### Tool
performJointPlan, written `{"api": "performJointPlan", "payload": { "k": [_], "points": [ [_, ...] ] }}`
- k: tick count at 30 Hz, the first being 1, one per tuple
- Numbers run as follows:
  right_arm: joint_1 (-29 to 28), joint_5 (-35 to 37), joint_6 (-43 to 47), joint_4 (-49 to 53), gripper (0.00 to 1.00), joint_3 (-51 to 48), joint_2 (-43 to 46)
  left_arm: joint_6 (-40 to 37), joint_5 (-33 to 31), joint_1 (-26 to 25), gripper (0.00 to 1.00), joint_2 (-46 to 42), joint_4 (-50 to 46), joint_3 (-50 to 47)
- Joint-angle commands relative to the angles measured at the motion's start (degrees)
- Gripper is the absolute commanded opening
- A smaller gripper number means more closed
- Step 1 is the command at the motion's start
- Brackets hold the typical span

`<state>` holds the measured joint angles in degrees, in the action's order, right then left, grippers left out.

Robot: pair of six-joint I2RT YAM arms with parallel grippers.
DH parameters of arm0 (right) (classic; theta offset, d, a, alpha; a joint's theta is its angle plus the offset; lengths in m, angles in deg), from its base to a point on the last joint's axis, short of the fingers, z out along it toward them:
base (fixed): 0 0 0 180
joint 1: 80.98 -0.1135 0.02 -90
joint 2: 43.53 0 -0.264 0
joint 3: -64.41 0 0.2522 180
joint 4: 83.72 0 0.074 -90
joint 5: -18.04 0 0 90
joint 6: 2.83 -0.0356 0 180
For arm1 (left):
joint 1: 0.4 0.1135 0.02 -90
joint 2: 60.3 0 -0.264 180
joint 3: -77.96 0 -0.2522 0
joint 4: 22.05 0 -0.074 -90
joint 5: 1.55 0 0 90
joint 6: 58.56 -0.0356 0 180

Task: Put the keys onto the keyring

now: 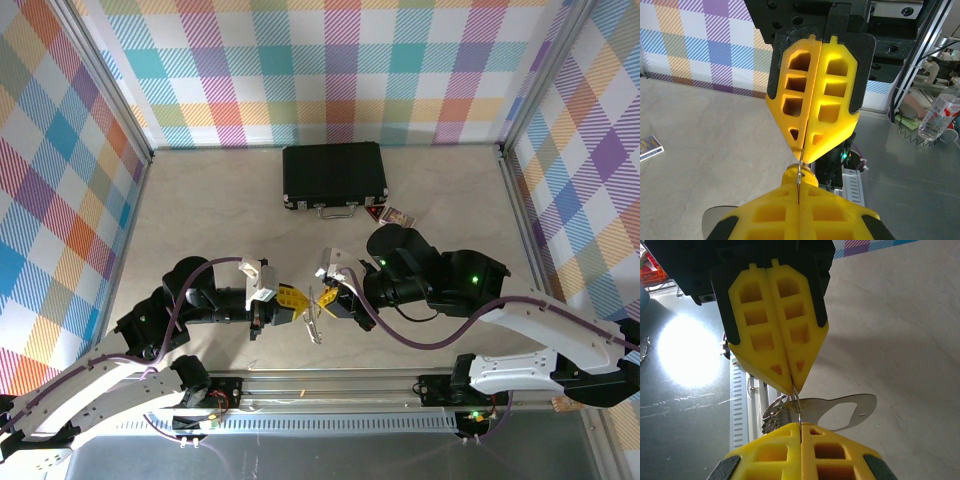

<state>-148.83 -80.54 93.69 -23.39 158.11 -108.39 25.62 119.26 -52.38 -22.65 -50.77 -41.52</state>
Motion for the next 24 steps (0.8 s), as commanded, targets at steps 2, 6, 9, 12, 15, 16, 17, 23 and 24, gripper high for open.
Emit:
{"api": "performJointPlan", "payload": {
  "k": [2, 6, 9, 12, 15, 16, 17, 23, 24],
  "points": [
    [-0.3, -0.5, 0.8, -1.7, 0.0, -0.2, -0.9, 0.1, 0.9, 0.0, 0.0, -0.9, 2.4, 1.2],
    [-0.3, -0.5, 0.9, -1.9, 0.0, -0.2, -1.1, 0.5, 1.0, 0.0, 0.0, -1.3, 2.6, 0.8],
    [-0.4, -0.3, 0.9, -2.0, 0.0, -0.3, -1.0, 0.7, 1.1, 0.0, 0.0, -1.3, 2.7, 0.8],
    [-0.3, -0.5, 0.9, -2.3, 0.0, -0.3, -0.9, 0.7, 1.1, 0.0, 0.0, -1.3, 2.7, 0.8],
    [-0.3, -0.7, 0.9, -2.6, 0.0, -0.1, -1.2, 0.8, 1.1, 0.0, 0.0, -1.3, 2.7, 0.6],
    [-0.3, -0.8, 0.9, -2.7, 0.0, -0.1, -1.3, 0.8, 1.1, 0.0, 0.0, -1.3, 2.7, 0.6],
    [-0.3, -0.9, 0.9, -2.8, 0.0, -0.1, -1.4, 0.9, 1.1, 0.0, 0.0, -1.3, 2.7, 0.6],
    [-0.3, -1.4, 1.0, -3.6, 0.0, -0.3, -1.8, 1.0, 0.9, 0.0, 0.0, -1.3, 2.7, 0.4],
    [-0.3, -1.4, 1.1, -3.7, 0.0, -0.3, -1.7, 0.9, 0.9, 0.0, 0.0, -1.3, 2.7, 0.3]
  ]
}}
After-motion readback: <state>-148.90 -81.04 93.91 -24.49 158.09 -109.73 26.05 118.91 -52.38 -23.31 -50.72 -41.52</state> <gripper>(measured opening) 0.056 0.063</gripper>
